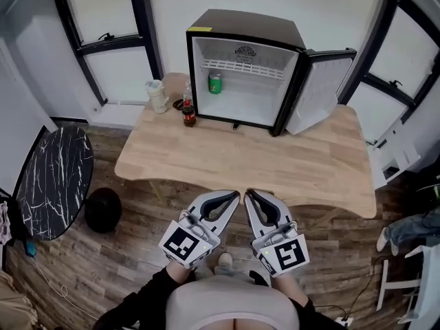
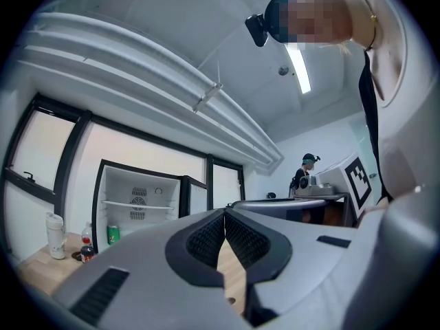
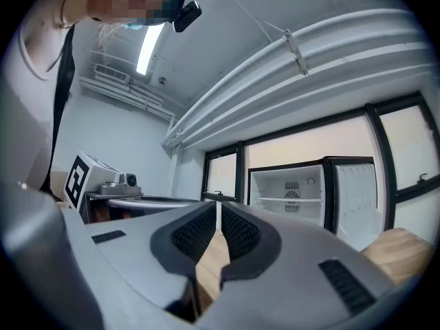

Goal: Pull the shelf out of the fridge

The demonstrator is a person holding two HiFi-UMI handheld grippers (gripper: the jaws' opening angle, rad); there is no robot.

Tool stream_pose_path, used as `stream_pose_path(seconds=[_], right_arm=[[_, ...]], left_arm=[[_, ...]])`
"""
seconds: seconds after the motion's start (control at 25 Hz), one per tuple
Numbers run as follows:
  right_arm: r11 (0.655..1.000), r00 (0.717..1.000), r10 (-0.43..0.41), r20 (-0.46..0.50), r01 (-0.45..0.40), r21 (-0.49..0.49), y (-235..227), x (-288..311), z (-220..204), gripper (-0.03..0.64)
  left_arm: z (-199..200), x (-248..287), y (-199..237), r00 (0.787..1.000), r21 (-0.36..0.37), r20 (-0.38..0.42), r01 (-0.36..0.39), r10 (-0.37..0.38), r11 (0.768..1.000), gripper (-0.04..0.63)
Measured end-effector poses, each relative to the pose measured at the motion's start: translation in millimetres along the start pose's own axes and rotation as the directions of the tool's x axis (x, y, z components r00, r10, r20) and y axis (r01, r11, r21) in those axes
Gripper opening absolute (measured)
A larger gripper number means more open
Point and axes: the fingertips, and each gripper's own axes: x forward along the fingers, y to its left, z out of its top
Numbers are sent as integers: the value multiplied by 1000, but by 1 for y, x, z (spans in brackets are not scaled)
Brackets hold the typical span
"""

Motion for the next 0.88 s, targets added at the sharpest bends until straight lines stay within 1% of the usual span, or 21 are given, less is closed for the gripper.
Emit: stream_pose_path(seconds=[0.08, 0.28, 0.6, 0.76, 0.88], right_arm=[[1000, 1000, -1, 7, 1, 8, -12, 3, -1, 43], [999, 1000, -9, 6, 8, 31, -30, 11, -8, 43], [999, 1000, 17, 1, -17, 45, -42, 26, -14, 43], [997, 999, 36, -1, -36, 67, -42, 29, -20, 43], [996, 999, 49, -11, -48, 70, -45, 37, -25, 43]], left_arm=[[-3, 11, 2, 1000, -2, -15, -2, 2, 1000, 6], [-6, 29, 12, 1000, -5, -13, 2, -2, 1000, 6], [-14, 43, 26, 1000, -9, -20, -16, 16, 1000, 6], [-21, 44, 28, 998, -22, -47, -32, 31, 999, 6], [-23, 48, 35, 998, -25, -44, -38, 37, 999, 6]])
